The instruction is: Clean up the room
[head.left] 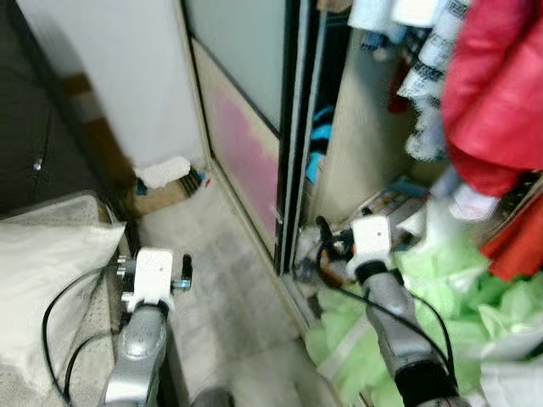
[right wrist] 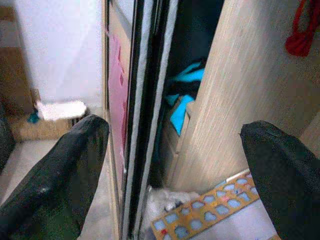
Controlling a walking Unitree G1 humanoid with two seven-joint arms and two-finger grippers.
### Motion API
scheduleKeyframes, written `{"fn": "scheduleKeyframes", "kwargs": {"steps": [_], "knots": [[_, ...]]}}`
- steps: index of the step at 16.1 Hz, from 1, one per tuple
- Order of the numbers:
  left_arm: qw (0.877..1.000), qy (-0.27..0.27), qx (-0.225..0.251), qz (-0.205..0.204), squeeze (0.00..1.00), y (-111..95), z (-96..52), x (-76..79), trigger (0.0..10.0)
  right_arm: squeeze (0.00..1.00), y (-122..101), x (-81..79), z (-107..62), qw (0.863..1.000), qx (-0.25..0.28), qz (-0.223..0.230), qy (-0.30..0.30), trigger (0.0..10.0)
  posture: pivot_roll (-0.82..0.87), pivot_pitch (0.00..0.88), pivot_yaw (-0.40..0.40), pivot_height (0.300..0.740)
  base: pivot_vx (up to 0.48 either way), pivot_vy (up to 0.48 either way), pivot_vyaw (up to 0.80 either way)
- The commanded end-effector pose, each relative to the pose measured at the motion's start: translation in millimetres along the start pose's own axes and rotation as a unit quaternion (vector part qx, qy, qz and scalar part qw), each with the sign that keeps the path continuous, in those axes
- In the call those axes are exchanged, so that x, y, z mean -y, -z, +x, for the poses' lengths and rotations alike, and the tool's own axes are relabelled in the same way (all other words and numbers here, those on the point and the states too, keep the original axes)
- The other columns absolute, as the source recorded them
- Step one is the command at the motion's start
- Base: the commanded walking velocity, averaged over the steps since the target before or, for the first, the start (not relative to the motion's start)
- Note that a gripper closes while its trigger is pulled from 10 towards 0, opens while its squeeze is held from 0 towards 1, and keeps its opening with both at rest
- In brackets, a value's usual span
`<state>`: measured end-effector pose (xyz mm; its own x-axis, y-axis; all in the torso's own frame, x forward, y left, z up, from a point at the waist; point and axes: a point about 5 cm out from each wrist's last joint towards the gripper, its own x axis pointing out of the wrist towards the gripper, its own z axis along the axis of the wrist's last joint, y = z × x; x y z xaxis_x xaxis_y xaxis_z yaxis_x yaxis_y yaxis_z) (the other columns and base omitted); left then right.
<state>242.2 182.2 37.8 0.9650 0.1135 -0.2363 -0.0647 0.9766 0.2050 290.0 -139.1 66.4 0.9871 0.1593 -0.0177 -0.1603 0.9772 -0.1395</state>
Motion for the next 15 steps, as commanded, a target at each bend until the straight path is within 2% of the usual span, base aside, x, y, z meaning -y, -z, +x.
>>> {"fn": "scheduleKeyframes", "kwargs": {"steps": [1, 4, 5, 8, 11, 13, 15], "knots": [[1.000, 0.001, -0.008, 0.005, 0.00, 3, 0.2, -2.2, 10.0, 0.00, 1, -2.4, -0.5, 1.000, -0.002, -0.001, -0.005, 10.0, 0.05, 0.000, -0.020, 0.740, 0.000, 0.000, 0.00], [1.000, -0.008, -0.007, 0.004, 0.00, 4, -1.8, -1.1, 10.0, 0.00, 5, -4.7, -1.6, 1.000, -0.009, -0.005, -0.023, 10.0, 0.07, 0.000, -0.055, 0.740, 0.000, 0.000, 0.00], [1.000, -0.013, -0.005, 0.003, 0.00, 4, -3.2, -0.4, 10.0, 0.00, 7, -5.3, -1.9, 0.999, -0.016, -0.006, -0.031, 10.0, 0.09, 0.000, -0.095, 0.740, 0.000, 0.000, 0.00], [1.000, -0.028, -0.004, -0.004, 0.00, 7, -8.1, -0.7, 10.0, 0.00, 11, -10.5, -0.9, 0.998, -0.024, -0.015, -0.056, 10.0, 0.11, 0.000, -0.123, 0.740, 0.000, 0.000, 0.00], [1.000, -0.028, -0.007, 0.000, 0.00, 9, -9.0, 0.6, 10.0, 0.00, 13, -10.0, -1.1, 0.998, -0.026, -0.014, -0.056, 10.0, 0.11, 0.000, -0.109, 0.740, 0.000, 0.000, 0.00], [1.000, -0.019, 0.015, 0.002, 0.00, 1, -8.1, 1.4, 10.0, 0.00, 13, -8.9, -1.0, 0.998, -0.025, -0.013, -0.050, 10.0, 0.09, 0.000, -0.093, 0.740, 0.000, 0.000, 0.00], [0.999, -0.014, 0.038, -0.017, 0.00, -9, -7.3, -0.9, 10.0, 0.00, 13, -7.9, -1.1, 0.999, -0.022, -0.012, -0.043, 10.0, 0.08, 0.000, -0.075, 0.740, 0.000, 0.000, 0.21]]}}
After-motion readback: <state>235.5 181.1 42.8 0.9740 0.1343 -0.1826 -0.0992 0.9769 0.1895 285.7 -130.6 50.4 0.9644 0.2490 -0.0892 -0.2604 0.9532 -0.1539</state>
